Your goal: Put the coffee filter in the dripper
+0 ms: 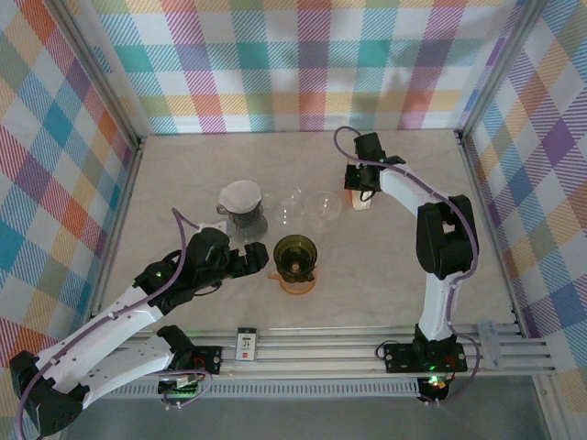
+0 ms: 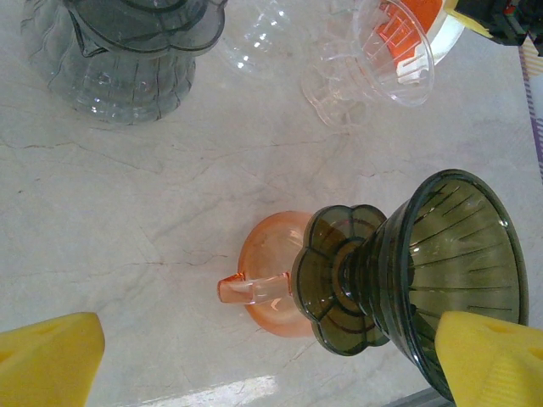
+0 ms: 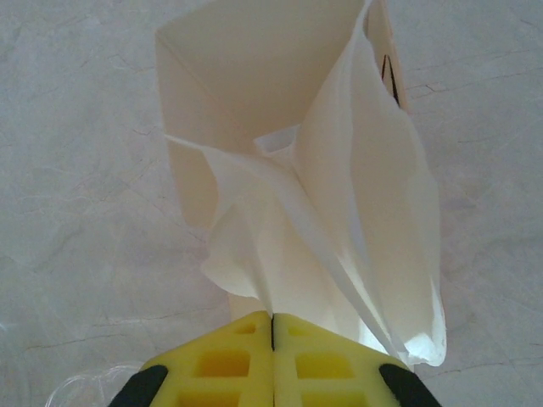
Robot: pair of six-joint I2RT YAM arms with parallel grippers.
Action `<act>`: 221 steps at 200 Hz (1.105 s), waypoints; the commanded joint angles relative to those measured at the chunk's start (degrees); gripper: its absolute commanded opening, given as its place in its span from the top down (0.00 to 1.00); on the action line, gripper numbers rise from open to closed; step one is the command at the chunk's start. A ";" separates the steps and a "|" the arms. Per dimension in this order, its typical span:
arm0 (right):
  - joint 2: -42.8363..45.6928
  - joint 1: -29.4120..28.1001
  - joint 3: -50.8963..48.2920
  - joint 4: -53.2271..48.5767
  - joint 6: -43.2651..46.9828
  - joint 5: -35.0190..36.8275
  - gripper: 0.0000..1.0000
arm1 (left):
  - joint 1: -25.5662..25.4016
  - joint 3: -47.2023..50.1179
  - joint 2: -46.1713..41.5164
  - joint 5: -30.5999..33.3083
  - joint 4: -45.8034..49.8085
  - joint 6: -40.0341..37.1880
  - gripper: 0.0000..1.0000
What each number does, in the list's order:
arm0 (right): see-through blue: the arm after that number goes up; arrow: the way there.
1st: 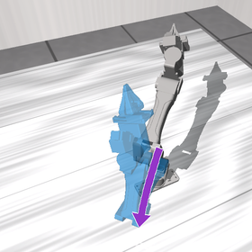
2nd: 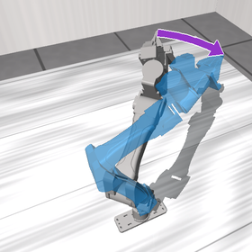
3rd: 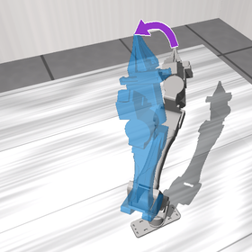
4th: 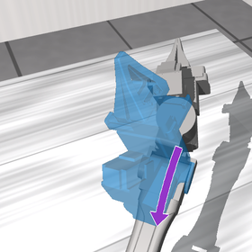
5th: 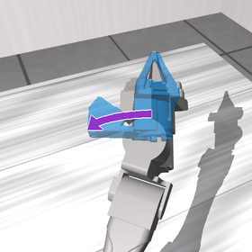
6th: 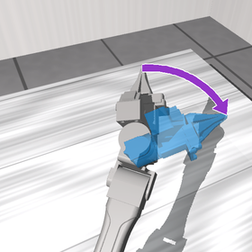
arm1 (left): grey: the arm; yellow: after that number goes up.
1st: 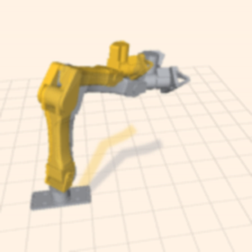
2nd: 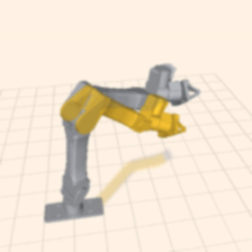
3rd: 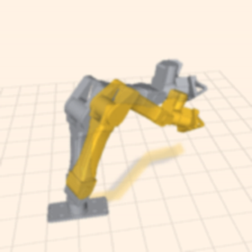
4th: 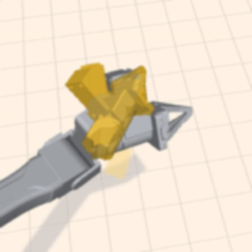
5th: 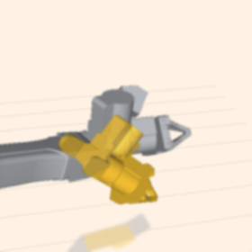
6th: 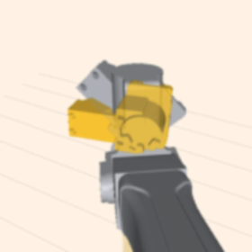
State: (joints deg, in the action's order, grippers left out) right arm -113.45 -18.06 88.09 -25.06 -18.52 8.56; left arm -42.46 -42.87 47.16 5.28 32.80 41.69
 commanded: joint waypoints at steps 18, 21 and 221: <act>6.56 -0.59 -2.47 -1.00 0.73 1.23 0.92 | 0.02 0.07 0.07 0.71 -0.23 -0.30 0.00; 7.10 -0.69 -2.79 -1.12 0.73 1.27 0.92 | 0.03 0.06 0.06 0.70 -0.17 -0.25 0.00; 47.23 -25.41 -8.44 -38.48 -6.20 -20.57 0.88 | 0.01 -1.60 -0.76 1.10 5.07 -0.11 0.00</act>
State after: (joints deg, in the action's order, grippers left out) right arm -64.64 -39.48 75.16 -55.02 -22.17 -7.01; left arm -42.46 -42.92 47.13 5.28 36.05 41.74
